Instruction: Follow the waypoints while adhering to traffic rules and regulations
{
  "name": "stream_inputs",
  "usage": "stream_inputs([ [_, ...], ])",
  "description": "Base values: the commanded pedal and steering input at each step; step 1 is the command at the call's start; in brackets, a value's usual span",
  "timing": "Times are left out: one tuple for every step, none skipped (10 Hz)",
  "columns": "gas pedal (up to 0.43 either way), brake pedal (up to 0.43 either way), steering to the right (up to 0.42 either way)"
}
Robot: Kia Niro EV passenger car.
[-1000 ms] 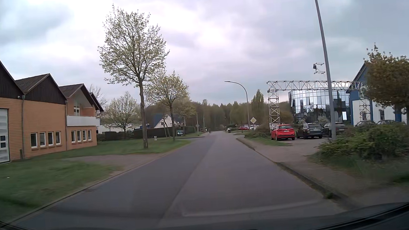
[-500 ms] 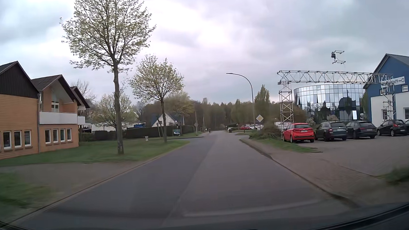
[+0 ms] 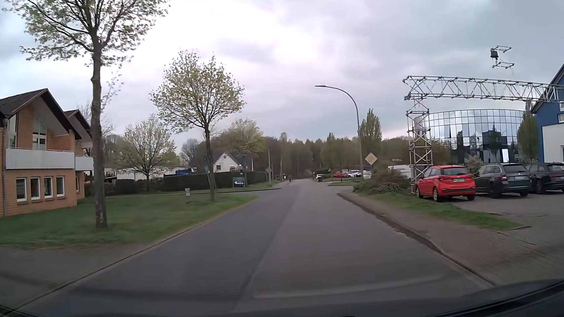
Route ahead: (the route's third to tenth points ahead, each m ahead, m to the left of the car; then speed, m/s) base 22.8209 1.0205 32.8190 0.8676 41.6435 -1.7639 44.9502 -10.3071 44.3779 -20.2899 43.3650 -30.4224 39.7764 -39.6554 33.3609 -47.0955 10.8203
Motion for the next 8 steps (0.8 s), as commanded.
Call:
stream_inputs([
  [0.067, 0.000, -0.004],
  [0.059, 0.000, -0.004],
  [0.000, 0.000, -0.004],
  [0.000, 0.000, -0.004],
  [0.000, 0.000, -0.004],
  [0.000, 0.000, -0.004],
  [0.000, 0.006, -0.006],
  [0.000, 0.006, -0.008],
])
